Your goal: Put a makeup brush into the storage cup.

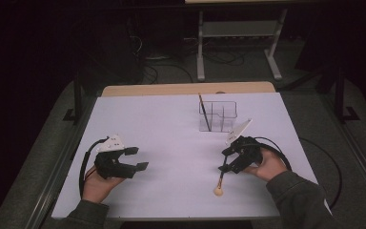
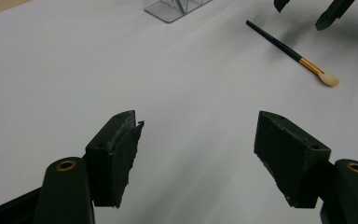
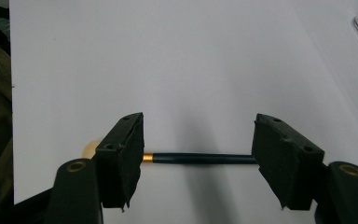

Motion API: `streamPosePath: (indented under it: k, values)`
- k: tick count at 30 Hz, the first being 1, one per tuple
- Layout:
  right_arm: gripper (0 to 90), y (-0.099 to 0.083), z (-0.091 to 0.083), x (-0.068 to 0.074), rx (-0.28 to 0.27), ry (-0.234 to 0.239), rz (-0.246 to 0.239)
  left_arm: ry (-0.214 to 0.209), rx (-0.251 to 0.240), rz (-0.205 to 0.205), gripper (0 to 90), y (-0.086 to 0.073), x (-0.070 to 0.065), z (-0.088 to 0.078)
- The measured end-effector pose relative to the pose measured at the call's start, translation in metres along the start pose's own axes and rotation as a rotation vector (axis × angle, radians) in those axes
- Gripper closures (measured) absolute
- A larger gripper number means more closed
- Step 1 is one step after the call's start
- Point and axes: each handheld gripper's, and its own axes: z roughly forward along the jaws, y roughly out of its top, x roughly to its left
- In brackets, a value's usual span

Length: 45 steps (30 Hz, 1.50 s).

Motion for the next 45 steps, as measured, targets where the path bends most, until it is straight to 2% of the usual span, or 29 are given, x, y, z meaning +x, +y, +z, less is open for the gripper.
streamPosePath:
  k: [12, 17, 24, 27, 45]
  values:
    - [33.0, -0.003, -0.001, 0.004, 0.026, 0.017, -0.024, -0.002, -0.001, -0.003, 29.5, 0.000, 0.000, 0.000]
    - [33.0, -0.004, -0.001, 0.006, 0.047, 0.024, -0.049, -0.004, 0.001, -0.002, 29.5, 0.000, 0.000, 0.000]
    - [32.8, 0.003, 0.010, 0.008, 0.100, 0.040, -0.117, -0.006, 0.002, 0.001, 29.5, 0.000, 0.000, 0.001]
    - [33.1, 0.004, 0.014, 0.008, 0.123, 0.045, -0.133, -0.006, 0.001, -0.009, 29.5, -0.001, 0.000, 0.001]
    - [39.4, 0.006, 0.035, 0.007, 0.203, 0.057, -0.212, -0.005, 0.002, -0.006, 29.5, -0.001, 0.001, 0.001]
